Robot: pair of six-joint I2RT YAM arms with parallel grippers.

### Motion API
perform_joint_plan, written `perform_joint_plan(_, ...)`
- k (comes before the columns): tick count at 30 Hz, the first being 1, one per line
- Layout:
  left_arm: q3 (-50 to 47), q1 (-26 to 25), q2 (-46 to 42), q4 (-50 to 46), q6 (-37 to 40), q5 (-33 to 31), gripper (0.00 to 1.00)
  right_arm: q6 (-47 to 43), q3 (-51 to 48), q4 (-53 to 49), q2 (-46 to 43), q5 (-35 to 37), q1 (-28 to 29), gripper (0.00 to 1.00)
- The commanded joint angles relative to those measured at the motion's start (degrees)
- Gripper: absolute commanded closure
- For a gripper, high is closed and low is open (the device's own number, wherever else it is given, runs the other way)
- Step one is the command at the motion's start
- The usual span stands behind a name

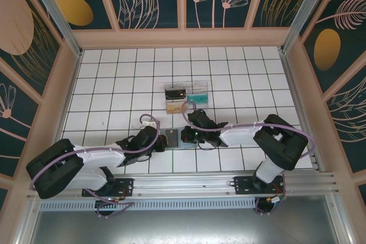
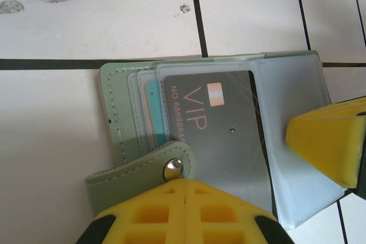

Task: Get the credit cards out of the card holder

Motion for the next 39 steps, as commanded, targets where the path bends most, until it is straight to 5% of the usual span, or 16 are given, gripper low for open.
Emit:
perform_joint_plan(1,0.6,0.3,-2.2,-4.8,0.1,-0.1,0.93,0.5,1.0,0.9,-1.1,-1.3,0.4,0.97)
perform_joint_plan(8,0.2,0.3,-6.7,-6.6,0.0,-1.0,0.86,0.7,1.4,1.0,-0.5,-1.5,0.8,0.97)
perform_joint_plan(39,-0.8,0.3,-1.6,-3.4,-0.2,0.9,0.96,1.2,4.2,0.2,4.6,-3.7,1.8,0.9)
